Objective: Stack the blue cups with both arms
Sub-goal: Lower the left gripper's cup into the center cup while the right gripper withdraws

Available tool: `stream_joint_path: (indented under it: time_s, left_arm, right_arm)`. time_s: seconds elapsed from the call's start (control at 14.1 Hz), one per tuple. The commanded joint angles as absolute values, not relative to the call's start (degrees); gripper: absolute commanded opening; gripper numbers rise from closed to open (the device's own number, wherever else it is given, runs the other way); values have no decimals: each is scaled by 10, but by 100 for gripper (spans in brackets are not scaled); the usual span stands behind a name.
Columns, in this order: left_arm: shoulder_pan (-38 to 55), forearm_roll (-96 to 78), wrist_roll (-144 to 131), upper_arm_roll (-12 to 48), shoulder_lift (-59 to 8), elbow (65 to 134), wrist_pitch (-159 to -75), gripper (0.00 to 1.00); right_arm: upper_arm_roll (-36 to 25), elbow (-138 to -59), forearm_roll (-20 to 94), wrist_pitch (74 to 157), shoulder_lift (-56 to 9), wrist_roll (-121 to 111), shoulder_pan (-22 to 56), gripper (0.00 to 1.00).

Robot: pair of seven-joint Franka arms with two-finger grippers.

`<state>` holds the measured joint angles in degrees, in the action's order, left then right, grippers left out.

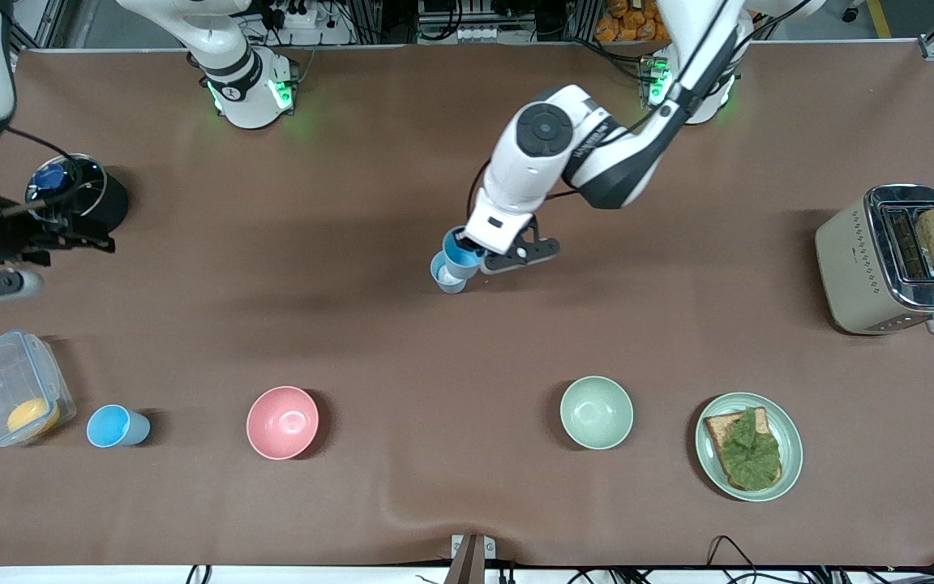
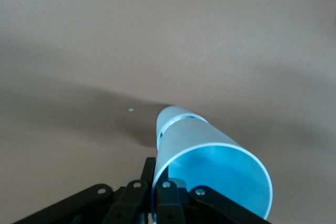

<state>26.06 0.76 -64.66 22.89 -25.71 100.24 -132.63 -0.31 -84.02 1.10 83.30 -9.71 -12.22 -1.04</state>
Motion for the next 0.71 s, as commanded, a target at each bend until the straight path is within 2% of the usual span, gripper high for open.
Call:
stream_joint_path:
  time_s: [0.0, 0.28, 0.5, 0.64]
  left_arm:
    - [277, 32, -668, 222, -287, 972, -1322, 0]
    - [287, 51, -674, 221, -316, 959, -1324, 0]
    - [294, 74, -691, 220, -332, 952, -1324, 0]
    - [295, 75, -692, 220, -337, 949, -1324, 0]
  right_arm:
    - [9, -882, -1, 839, -56, -95, -10, 100]
    - [10, -961, -11, 888, -1, -79, -3, 100]
    - [53, -972, -10, 896, 9, -79, -49, 100]
    - [53, -973, -11, 913, 8, -68, -45, 100]
